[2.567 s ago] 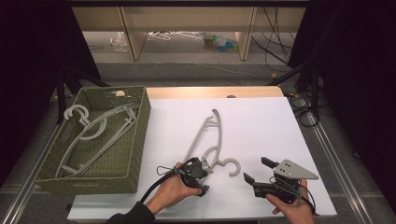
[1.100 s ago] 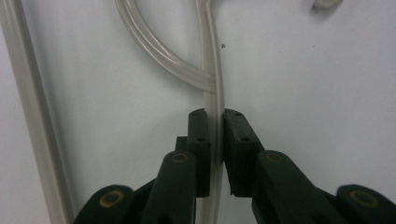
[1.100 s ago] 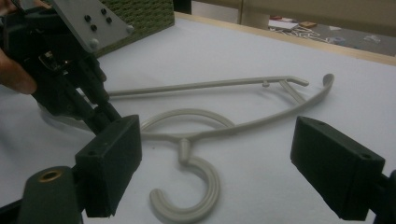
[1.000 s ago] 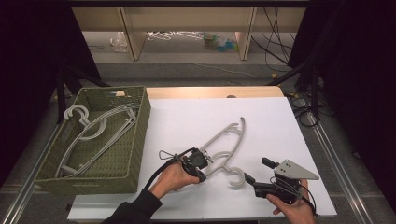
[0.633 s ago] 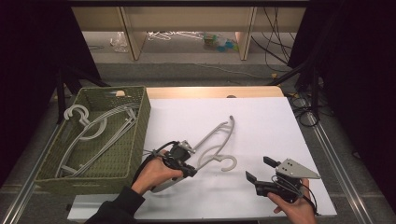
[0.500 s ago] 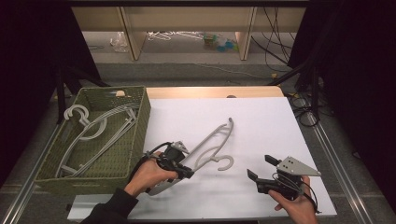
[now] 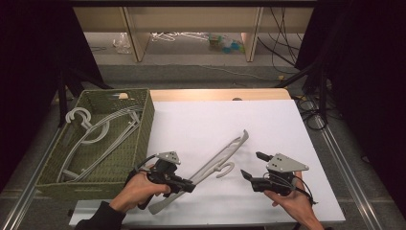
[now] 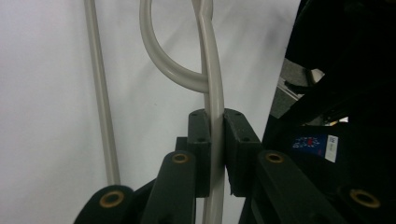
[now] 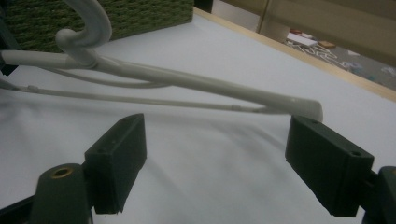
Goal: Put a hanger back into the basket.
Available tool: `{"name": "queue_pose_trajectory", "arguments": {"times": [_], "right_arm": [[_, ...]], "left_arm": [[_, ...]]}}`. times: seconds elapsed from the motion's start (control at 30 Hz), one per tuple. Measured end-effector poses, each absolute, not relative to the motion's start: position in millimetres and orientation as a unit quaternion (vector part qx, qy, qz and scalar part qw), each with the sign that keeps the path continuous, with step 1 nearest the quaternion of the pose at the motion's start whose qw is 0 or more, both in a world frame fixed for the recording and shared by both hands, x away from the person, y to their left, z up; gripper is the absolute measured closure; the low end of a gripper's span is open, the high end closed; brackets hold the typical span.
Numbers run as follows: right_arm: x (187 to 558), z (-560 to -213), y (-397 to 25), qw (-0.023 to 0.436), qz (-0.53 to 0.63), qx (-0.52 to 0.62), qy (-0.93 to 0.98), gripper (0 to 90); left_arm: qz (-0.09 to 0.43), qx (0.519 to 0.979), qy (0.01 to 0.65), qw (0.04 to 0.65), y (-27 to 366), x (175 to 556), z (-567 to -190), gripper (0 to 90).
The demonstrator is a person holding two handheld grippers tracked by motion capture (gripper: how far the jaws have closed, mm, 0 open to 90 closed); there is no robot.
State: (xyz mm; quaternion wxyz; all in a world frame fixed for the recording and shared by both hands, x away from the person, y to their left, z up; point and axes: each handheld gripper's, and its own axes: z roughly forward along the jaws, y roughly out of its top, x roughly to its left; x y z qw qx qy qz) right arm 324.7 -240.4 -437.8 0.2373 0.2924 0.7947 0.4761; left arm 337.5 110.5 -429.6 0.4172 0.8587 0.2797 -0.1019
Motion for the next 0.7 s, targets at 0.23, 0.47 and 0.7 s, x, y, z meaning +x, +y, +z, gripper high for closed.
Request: {"name": "queue_pose_trajectory", "arguments": {"times": [0.23, 0.47, 0.7], "right_arm": [[327, -438, -222, 0.246, 0.461, 0.233, 0.820, 21.9], [328, -440, -209, 0.241, 0.450, 0.177, 0.841, 23.5], [327, -443, -204, 0.215, 0.431, 0.126, 0.867, 27.5]], "left_arm": [[-0.121, 0.862, 0.265, 0.414, 111, 329, -432, 81.5], [-0.132, 0.871, 0.241, 0.407, 109, 324, -434, 81.4], [-0.143, 0.874, 0.224, 0.406, 110, 324, -433, 81.4]]}}
